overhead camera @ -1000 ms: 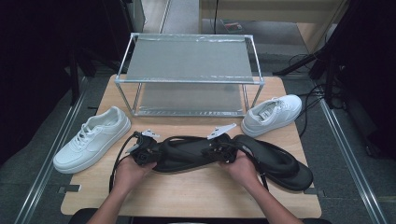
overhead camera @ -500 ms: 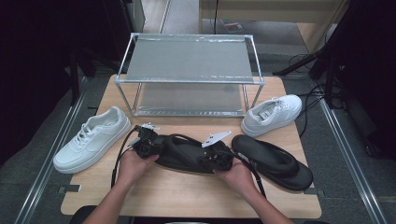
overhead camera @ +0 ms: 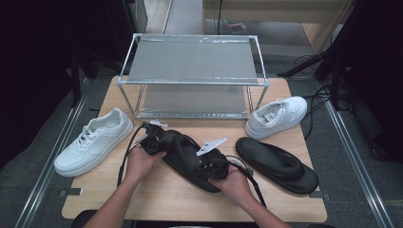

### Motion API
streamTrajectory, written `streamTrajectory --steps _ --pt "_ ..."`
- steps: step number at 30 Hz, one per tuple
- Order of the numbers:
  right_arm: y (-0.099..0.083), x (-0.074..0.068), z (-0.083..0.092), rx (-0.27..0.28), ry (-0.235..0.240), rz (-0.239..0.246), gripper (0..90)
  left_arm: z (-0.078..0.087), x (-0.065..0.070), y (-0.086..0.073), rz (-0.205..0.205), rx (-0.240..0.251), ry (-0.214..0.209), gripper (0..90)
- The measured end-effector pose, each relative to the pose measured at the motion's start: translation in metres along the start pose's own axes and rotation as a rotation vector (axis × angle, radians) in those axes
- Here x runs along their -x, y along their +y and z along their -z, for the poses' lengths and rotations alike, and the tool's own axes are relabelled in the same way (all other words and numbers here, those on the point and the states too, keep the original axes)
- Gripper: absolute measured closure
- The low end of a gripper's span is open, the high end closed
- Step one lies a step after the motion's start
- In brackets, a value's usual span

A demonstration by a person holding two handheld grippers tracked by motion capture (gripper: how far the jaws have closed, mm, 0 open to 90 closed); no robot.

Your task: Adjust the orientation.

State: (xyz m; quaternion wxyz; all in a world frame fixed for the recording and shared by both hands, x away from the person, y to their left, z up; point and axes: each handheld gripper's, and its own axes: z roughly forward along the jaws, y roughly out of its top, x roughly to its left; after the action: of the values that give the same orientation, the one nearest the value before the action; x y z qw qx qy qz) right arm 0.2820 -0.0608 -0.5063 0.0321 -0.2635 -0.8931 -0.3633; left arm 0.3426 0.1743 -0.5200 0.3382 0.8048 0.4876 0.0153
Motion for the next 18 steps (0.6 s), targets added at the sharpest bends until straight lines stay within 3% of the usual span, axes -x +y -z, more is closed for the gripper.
streamTrajectory --steps 4,13,18 --pt "0.000 -0.001 -0.003 0.003 0.035 -0.031 90.0 0.000 0.001 0.001 -0.011 -0.007 0.007 90.0" --pt "0.003 -0.010 -0.008 0.017 0.026 -0.001 90.0 -0.009 0.005 0.009 -0.031 -0.006 -0.013 90.0" --pt "0.004 -0.011 -0.011 0.024 0.031 -0.017 90.0 -0.014 0.009 0.014 -0.035 0.007 -0.018 90.0"
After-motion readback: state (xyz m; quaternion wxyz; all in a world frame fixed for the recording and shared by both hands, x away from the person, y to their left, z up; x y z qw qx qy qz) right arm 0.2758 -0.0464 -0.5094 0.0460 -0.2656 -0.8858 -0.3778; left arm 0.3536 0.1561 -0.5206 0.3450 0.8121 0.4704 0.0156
